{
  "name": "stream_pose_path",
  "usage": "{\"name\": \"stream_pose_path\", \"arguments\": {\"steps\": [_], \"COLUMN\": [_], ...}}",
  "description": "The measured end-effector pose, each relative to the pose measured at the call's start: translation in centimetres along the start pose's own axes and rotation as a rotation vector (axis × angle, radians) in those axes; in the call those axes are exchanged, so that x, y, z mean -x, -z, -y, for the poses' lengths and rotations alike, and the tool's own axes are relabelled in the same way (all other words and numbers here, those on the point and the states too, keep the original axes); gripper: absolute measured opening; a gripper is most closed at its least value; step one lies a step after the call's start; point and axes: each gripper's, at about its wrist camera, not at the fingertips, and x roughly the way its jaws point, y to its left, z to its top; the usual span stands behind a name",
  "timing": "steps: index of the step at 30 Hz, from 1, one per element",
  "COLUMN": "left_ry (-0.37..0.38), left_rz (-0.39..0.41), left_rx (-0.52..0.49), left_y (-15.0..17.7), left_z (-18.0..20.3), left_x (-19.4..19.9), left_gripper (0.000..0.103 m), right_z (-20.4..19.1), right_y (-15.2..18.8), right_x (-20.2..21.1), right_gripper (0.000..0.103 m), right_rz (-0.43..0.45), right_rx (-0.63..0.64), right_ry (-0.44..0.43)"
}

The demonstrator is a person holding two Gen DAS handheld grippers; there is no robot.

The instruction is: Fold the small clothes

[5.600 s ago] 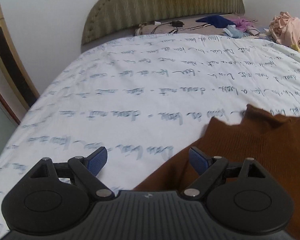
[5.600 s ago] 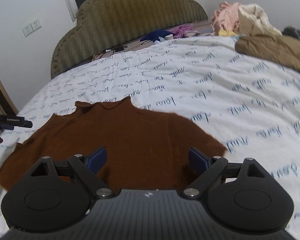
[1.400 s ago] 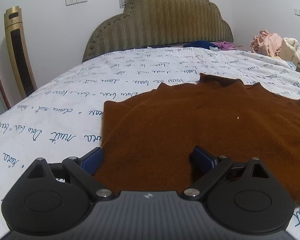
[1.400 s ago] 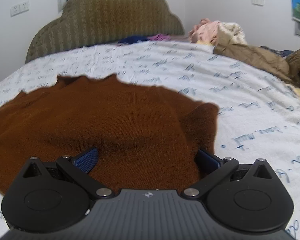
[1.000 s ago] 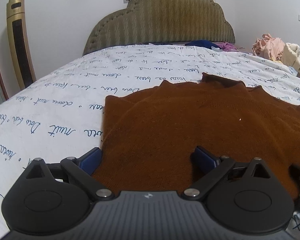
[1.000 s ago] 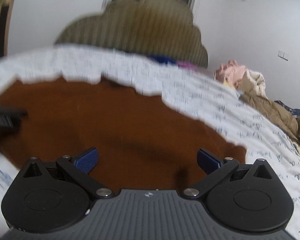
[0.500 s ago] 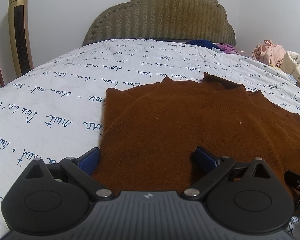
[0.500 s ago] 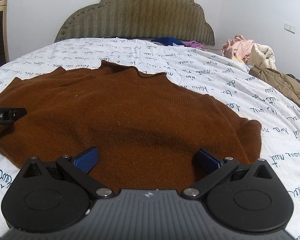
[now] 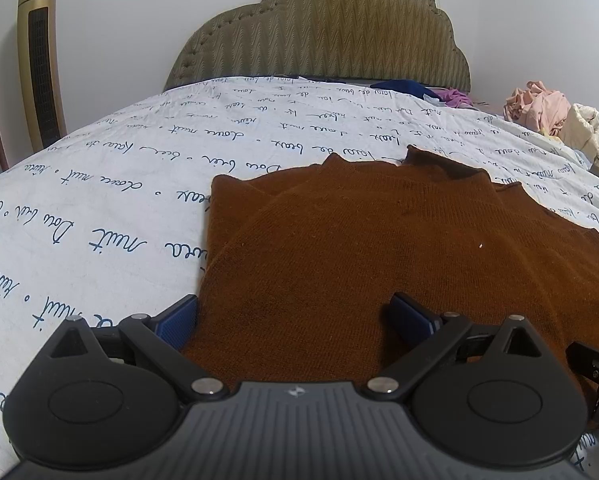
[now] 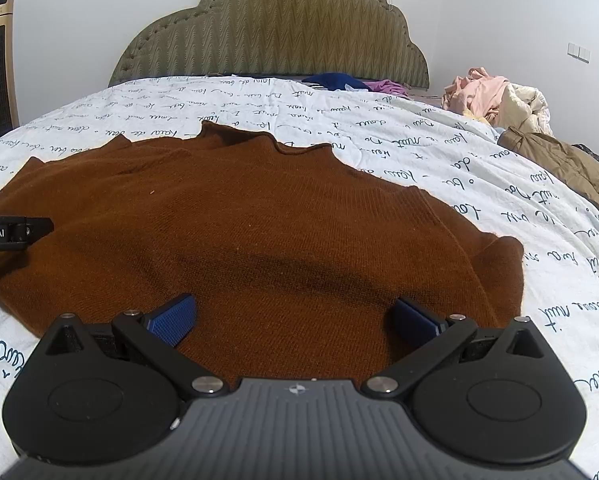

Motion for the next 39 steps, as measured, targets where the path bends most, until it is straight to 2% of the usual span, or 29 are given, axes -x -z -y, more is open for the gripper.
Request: {"name": "stream_pose_path", "arguments": {"steps": [39], "left_ry": [0.000], "left_rz": [0.000], "left_rx": [0.003], "left_y": [0.00], "left_z": [-0.05], "left_x": [-0.02], "left_gripper": [0.101], "right_z": [-0.04], "right_y": [-0.02], "right_x": [-0.16], "right_gripper": [0.103], "right_rz": [-0.005], "right_rx": [-0.010], "right_ry": [-0.009]}}
